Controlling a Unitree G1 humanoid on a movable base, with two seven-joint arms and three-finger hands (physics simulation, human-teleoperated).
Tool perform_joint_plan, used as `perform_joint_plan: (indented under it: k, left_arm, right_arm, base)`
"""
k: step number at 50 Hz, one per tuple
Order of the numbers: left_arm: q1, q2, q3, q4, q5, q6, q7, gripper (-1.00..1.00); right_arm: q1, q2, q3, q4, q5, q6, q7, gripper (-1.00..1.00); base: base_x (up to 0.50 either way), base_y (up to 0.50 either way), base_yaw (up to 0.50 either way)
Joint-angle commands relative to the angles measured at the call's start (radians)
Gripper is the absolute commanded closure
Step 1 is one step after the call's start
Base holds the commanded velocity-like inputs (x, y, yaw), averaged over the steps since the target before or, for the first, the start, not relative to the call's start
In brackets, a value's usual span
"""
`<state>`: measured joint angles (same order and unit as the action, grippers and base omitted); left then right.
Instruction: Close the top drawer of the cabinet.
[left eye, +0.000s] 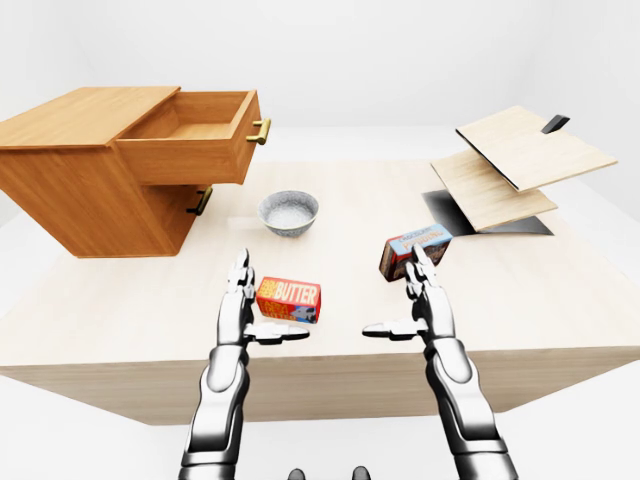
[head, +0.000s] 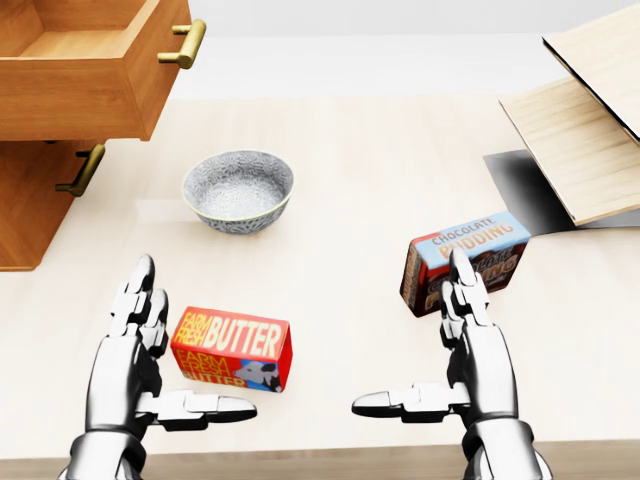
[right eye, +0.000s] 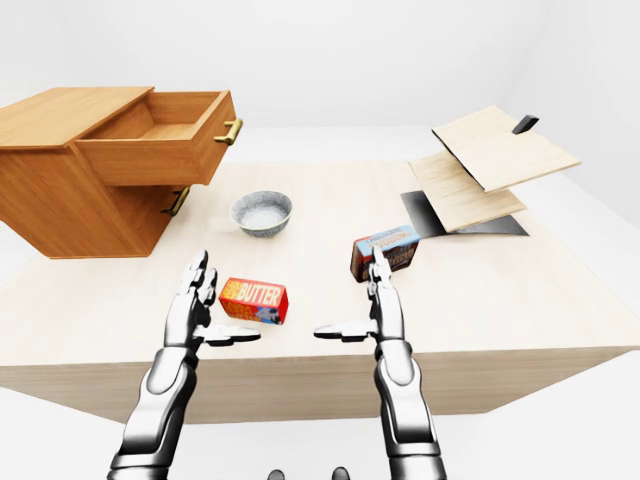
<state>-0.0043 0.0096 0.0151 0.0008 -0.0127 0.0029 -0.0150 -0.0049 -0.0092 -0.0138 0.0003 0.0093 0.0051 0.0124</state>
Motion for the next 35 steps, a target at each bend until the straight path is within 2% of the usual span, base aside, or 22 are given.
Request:
perform_joint_plan:
  k: [1,4,5,6,21,27,35]
  left_arm:
    - [-0.018,0.016,0.032,-0.028,-0.031,0.041,-0.031,-1.00]
    - [-0.033,0.018,0.039,-0.037,-0.045,0.066,-0.036,-1.00]
    - [-0.043,0.020,0.040,-0.048,-0.049,0.082,-0.038,-1.00]
    - [-0.051,0.022,0.040,-0.057,-0.047,0.084,-0.039,-1.00]
    - [-0.361,0.122,0.111,-0.072,-0.072,0.084,-0.051,-1.00]
    - [-0.427,0.142,0.115,-0.099,-0.083,0.084,-0.047,-1.00]
    - [-0.440,0.140,0.107,-0.145,-0.074,0.084,-0.048,-1.00]
  right_arm:
    - [-0.017,-0.015,-0.031,-0.007,0.020,0.029,0.024,-1.00]
    - [-0.025,-0.019,-0.036,-0.017,0.024,0.052,0.028,-1.00]
    - [-0.033,-0.019,-0.040,-0.027,0.031,0.072,0.027,-1.00]
    - [-0.043,-0.016,-0.046,-0.033,0.045,0.082,0.024,-1.00]
    - [-0.297,-0.092,-0.107,-0.153,0.103,0.082,-0.002,-1.00]
    - [-0.359,-0.114,-0.105,-0.188,0.094,0.082,-0.014,-1.00]
    - [-0.343,-0.099,-0.098,-0.267,0.119,0.082,-0.007,-1.00]
  base:
    - [0.00,0.00,0.00]
    - [0.00,0.00,0.00]
    - [0.00,0.00,0.00]
    - [0.00,0.00,0.00]
    - [0.00,0.00,0.00]
    - [0.00,0.00,0.00]
    - [0.00,0.00,0.00]
